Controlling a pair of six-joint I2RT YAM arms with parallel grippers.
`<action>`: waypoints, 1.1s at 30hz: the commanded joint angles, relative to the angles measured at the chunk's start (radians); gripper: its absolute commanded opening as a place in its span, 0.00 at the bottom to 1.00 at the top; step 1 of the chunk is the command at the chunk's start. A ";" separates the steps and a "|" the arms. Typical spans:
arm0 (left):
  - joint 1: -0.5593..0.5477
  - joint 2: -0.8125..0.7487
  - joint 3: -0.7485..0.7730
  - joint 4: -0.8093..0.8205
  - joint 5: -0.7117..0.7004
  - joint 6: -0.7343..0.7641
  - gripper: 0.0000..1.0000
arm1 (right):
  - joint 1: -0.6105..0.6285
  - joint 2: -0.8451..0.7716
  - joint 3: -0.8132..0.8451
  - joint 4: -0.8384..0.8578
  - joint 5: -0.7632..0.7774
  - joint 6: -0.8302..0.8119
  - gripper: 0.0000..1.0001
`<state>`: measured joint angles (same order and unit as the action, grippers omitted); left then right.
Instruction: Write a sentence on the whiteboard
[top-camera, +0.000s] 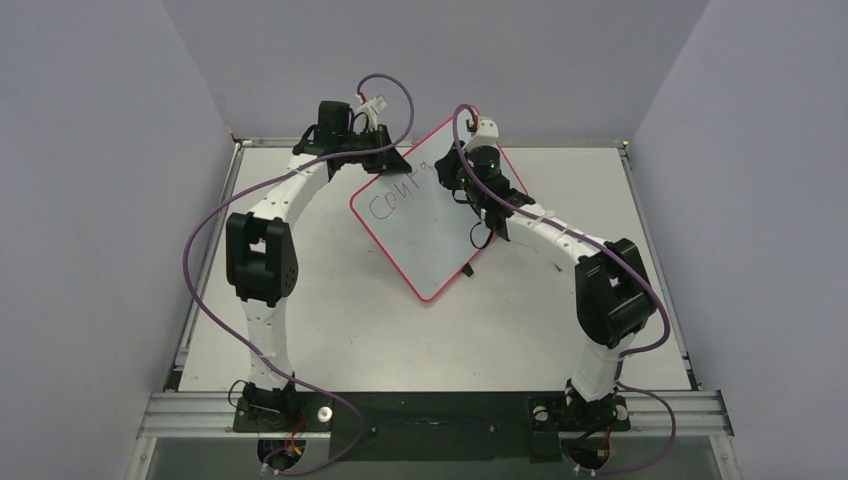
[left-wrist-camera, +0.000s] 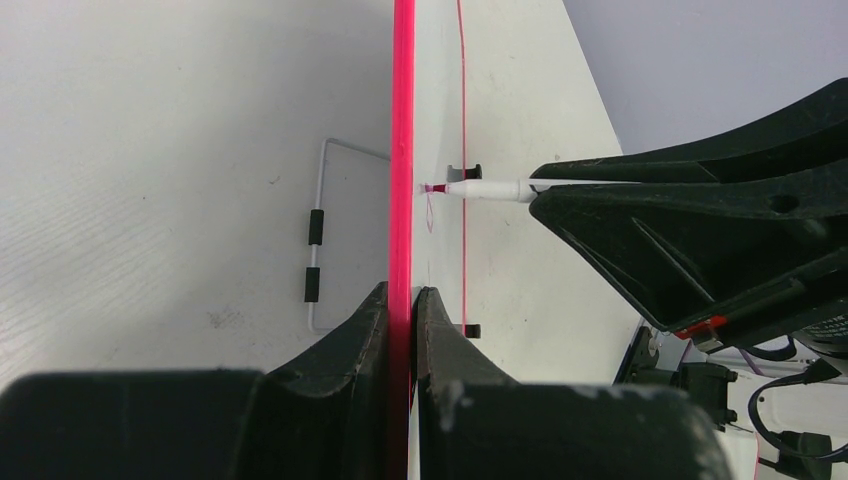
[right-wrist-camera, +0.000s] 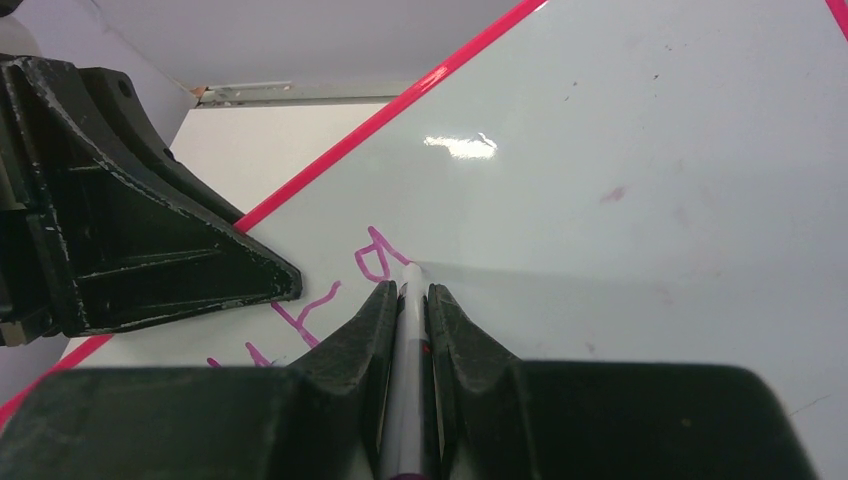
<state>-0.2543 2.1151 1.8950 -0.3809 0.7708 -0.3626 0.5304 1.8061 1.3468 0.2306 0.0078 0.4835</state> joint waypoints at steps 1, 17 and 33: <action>-0.028 -0.023 0.002 0.017 -0.048 0.097 0.00 | -0.007 -0.065 -0.009 -0.010 0.024 -0.027 0.00; -0.030 -0.020 0.002 0.018 -0.051 0.097 0.00 | -0.048 -0.019 0.087 -0.008 0.016 -0.008 0.00; -0.030 -0.012 0.009 0.014 -0.051 0.099 0.00 | -0.050 0.062 0.158 -0.022 -0.035 0.007 0.00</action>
<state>-0.2562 2.1151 1.8950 -0.3779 0.7700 -0.3626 0.4786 1.8664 1.4532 0.1852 0.0109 0.4820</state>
